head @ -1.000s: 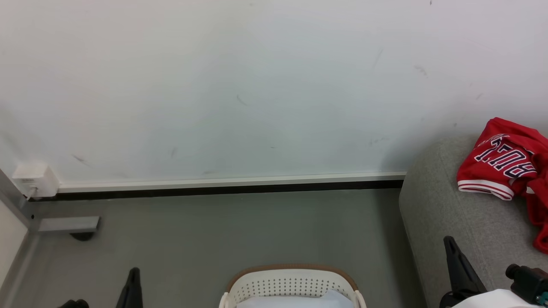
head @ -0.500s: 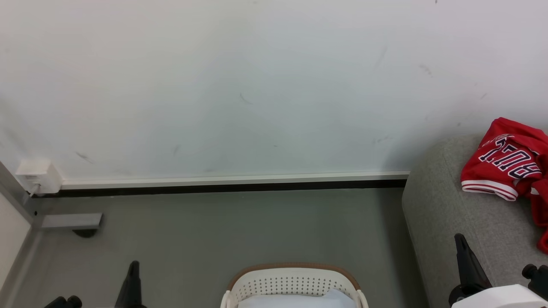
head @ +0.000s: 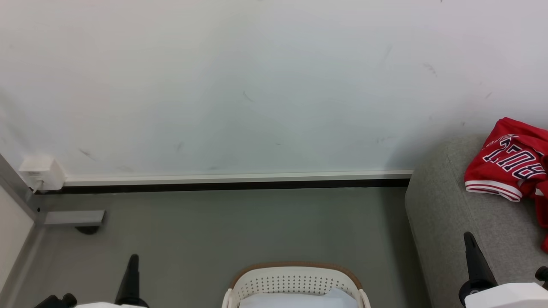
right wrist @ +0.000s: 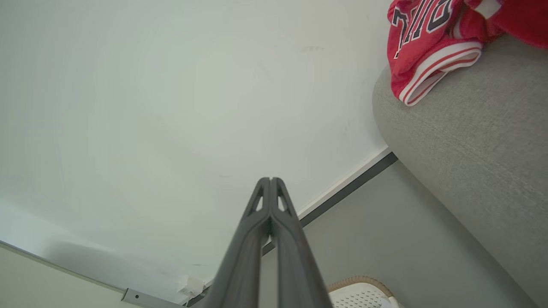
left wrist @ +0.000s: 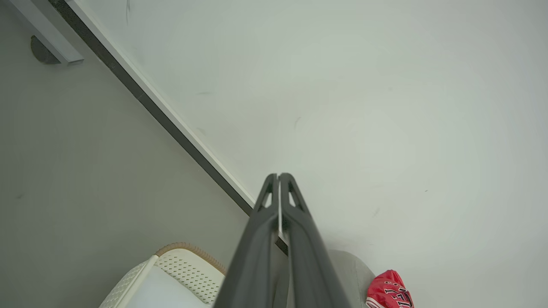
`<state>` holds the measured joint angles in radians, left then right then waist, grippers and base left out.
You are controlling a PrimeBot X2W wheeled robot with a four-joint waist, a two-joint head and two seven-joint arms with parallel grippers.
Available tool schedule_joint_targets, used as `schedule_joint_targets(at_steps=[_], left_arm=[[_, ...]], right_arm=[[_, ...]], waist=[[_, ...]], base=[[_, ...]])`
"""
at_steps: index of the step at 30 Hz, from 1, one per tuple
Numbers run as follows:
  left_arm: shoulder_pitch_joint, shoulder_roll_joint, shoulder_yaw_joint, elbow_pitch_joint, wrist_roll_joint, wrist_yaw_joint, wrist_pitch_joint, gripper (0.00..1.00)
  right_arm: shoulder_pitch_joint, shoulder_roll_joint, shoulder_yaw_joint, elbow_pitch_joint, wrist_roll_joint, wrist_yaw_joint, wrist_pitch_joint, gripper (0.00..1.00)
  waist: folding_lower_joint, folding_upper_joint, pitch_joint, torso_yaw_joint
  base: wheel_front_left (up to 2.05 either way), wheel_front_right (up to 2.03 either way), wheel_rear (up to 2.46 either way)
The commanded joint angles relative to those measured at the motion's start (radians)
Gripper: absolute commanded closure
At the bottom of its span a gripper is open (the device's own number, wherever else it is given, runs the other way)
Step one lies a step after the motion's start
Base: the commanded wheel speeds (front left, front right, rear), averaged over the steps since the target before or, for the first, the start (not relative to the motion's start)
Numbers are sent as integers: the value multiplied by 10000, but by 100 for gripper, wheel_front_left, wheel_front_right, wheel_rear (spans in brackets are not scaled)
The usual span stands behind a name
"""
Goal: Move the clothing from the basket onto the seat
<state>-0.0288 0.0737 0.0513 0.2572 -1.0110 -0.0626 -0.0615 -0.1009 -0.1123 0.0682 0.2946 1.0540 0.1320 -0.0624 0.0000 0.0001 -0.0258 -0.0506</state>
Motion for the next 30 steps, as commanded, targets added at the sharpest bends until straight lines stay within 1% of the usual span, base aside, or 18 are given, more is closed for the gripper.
schedule_joint_targets(at_steps=[1, 16, 30], left_arm=[[-236, 17, 70, -119, -335, -99, 101, 100], [-401, -46, 231, -130, -1831, -254, 532, 100], [-530, -100, 337, -130, -2941, -382, 871, 100]], right_arm=[[-163, 10, -134, -156, 318, -10, 70, 100], [-154, 159, -575, -264, 1703, -13, 508, 100], [-146, 279, -913, -333, 2728, -15, 834, 100]], waist=[[0, -1, 7, 13], [0, -1, 64, 113], [0, -1, 113, 199]], base=[[0, 0, 0], [0, 0, 0], [0, 0, 0]])
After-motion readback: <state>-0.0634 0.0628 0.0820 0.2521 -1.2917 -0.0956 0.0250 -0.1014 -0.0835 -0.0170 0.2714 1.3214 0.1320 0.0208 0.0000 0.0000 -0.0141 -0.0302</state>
